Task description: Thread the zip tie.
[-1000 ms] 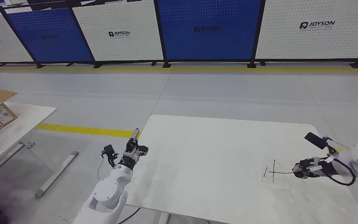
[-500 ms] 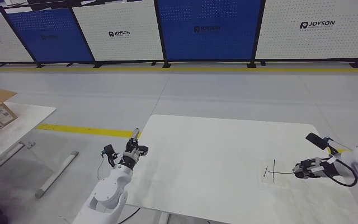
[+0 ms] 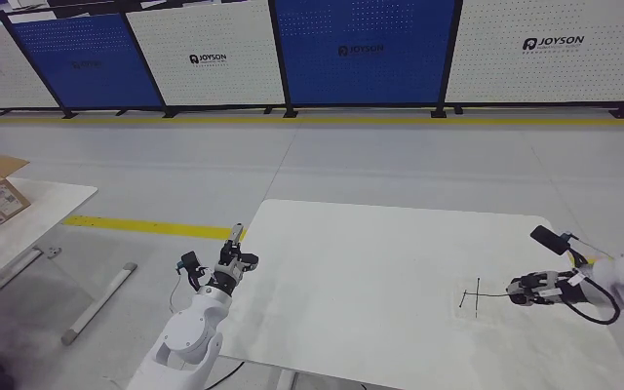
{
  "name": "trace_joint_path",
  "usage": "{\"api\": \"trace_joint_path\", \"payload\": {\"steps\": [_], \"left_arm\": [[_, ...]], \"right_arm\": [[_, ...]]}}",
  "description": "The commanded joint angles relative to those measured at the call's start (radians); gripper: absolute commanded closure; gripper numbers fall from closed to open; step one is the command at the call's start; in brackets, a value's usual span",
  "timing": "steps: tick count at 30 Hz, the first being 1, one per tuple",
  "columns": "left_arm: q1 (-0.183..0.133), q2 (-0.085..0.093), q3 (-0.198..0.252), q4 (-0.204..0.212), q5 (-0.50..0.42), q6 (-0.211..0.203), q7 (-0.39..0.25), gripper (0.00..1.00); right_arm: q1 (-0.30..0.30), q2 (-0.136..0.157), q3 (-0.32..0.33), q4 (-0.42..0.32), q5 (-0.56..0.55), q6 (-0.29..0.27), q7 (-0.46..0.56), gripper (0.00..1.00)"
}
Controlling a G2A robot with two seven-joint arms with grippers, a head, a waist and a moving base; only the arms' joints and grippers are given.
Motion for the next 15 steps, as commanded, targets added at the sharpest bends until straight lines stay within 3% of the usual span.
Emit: {"api": "trace_joint_path", "payload": {"steps": [1, 4, 15], "left_arm": [[0.0, 0.0, 0.0, 0.0, 0.0, 0.0, 0.0, 0.0], [0.0, 0.0, 0.0, 0.0, 0.0, 0.0, 0.0, 0.0], [0.0, 0.0, 0.0, 0.0, 0.0, 0.0, 0.0, 0.0]], "right_arm": [[-0.023, 0.008, 0.042, -0.033, 0.063, -0.055, 0.009, 1.0], [-0.075, 0.023, 0.093, -0.077, 0.12, -0.131, 0.031, 1.0], [-0.084, 0.025, 0.101, -0.077, 0.128, -0.135, 0.033, 1.0]]}}
